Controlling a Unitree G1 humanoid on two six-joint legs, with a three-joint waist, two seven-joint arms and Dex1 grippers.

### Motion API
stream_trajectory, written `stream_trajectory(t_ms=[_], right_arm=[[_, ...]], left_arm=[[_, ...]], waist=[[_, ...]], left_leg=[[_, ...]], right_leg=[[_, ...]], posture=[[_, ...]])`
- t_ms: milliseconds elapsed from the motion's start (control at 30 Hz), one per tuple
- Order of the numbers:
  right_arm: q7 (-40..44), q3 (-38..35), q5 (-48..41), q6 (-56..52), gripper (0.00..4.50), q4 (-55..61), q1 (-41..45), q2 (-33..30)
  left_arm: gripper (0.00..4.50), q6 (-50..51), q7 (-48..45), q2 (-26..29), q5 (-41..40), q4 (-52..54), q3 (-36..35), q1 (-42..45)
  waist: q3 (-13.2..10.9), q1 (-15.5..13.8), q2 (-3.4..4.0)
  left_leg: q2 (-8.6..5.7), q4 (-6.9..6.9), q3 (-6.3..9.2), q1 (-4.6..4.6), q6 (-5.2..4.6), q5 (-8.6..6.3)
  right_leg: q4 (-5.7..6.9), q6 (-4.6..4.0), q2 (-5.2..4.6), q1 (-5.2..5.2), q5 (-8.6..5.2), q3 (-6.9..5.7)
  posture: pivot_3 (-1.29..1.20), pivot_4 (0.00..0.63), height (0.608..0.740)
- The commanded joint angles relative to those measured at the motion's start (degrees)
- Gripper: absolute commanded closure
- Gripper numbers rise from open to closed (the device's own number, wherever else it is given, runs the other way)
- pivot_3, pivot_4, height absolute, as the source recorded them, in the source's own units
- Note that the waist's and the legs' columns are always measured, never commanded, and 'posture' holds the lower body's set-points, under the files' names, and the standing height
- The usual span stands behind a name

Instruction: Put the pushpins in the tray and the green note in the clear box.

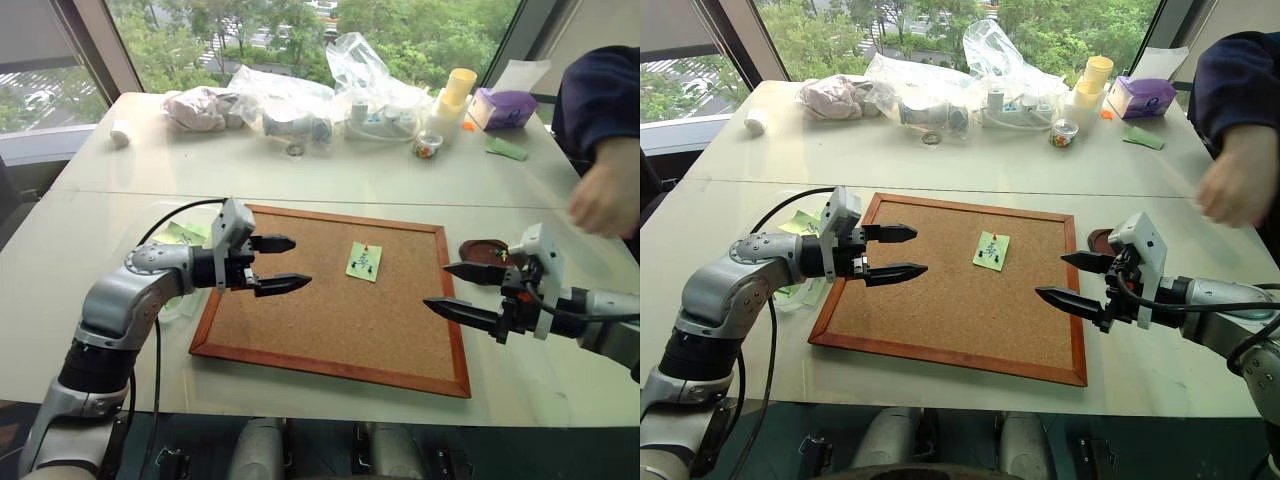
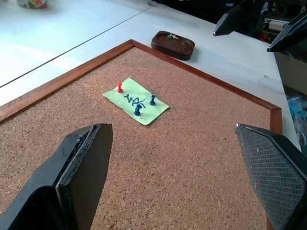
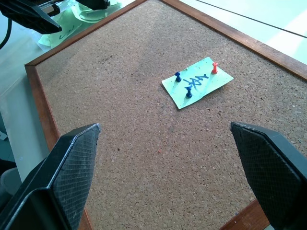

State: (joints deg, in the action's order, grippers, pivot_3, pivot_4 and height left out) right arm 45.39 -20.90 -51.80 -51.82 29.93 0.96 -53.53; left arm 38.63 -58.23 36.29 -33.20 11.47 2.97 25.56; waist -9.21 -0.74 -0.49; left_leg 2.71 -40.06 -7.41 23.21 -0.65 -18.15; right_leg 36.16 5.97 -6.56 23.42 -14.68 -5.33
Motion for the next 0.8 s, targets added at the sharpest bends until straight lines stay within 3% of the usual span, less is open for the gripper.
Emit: stream_trajectory(t_ms=[33,800], right_arm=[[0.37,-0.36,0.72,1.38,0.00,-0.22,1.10,-0.24],[0.29,1.19,3.68,3.68,0.00,-0.71,1.42,1.07]], left_arm=[[0.03,-0.11,0.78,0.19,-0.40,0.79,-1.55,1.09],[0.03,-0.14,2.86,-2.20,-1.11,2.17,0.09,1.63]], waist=[[0.00,-0.01,0.00],[0.00,0.00,0.00]], left_leg=[[0.00,0.00,0.00,0.00,0.00,0.00],[-0.01,0.00,-0.01,0.00,0.01,0.00]], right_leg=[[0.00,0.00,0.00,0.00,0.00,0.00],[0.00,0.00,0.01,0.00,0.00,0.00]], posture=[[0.00,0.150,0.740],[0.00,0.150,0.740]])
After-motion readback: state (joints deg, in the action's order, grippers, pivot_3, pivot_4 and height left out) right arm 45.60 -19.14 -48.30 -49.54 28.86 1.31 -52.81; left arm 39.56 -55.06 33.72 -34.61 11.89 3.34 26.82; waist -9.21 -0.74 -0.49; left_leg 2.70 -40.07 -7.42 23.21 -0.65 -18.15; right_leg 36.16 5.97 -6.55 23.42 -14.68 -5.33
